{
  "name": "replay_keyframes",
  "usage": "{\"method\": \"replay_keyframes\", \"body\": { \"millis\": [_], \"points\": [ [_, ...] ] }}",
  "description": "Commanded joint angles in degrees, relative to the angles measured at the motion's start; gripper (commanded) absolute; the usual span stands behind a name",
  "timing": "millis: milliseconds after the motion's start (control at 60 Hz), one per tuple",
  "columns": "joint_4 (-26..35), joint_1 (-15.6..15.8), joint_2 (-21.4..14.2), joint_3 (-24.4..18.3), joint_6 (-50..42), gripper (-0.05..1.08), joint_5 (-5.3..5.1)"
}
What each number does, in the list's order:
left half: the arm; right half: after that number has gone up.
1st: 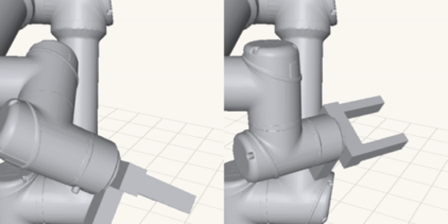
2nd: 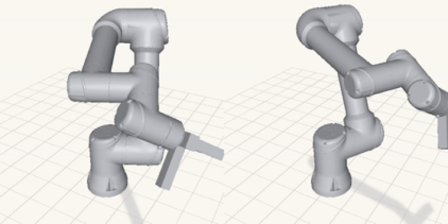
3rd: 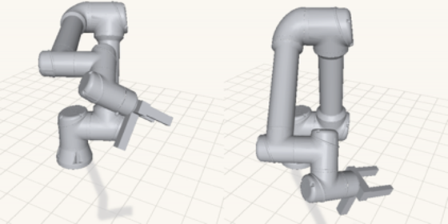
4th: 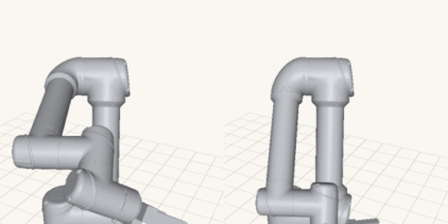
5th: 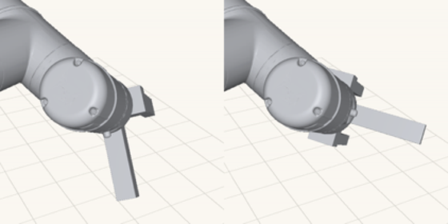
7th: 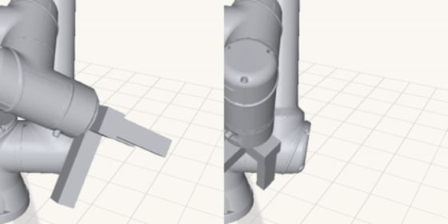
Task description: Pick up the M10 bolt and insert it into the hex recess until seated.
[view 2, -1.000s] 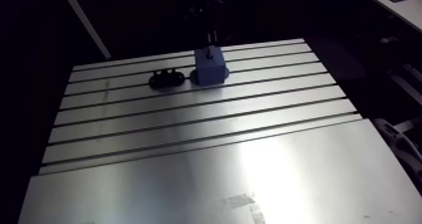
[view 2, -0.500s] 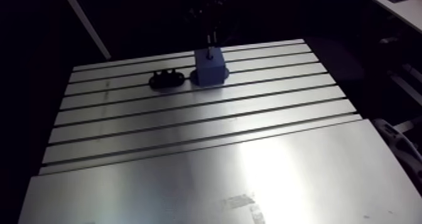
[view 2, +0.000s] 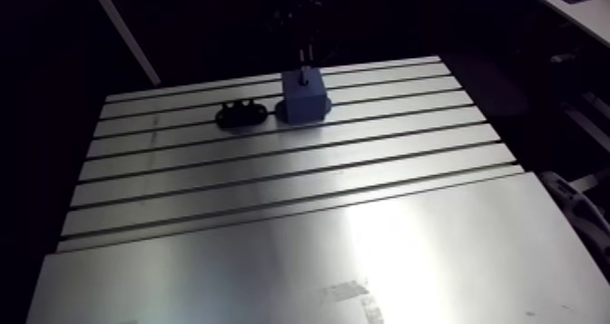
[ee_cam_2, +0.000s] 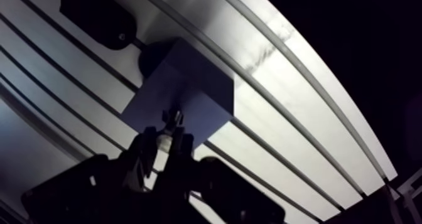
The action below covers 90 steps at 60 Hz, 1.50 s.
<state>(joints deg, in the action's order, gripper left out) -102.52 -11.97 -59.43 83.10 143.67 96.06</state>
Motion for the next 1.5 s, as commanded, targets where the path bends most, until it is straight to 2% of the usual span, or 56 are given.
{"method": "replay_keyframes", "body": {
  "millis": [17,1500],
  "points": [
    [-0.01,0.01,-0.1,-0.09,0.0,0.91,0.04],
    [-0.36,0.01,0.34,0.44,0.0,0.91,0.14]
  ]
}}
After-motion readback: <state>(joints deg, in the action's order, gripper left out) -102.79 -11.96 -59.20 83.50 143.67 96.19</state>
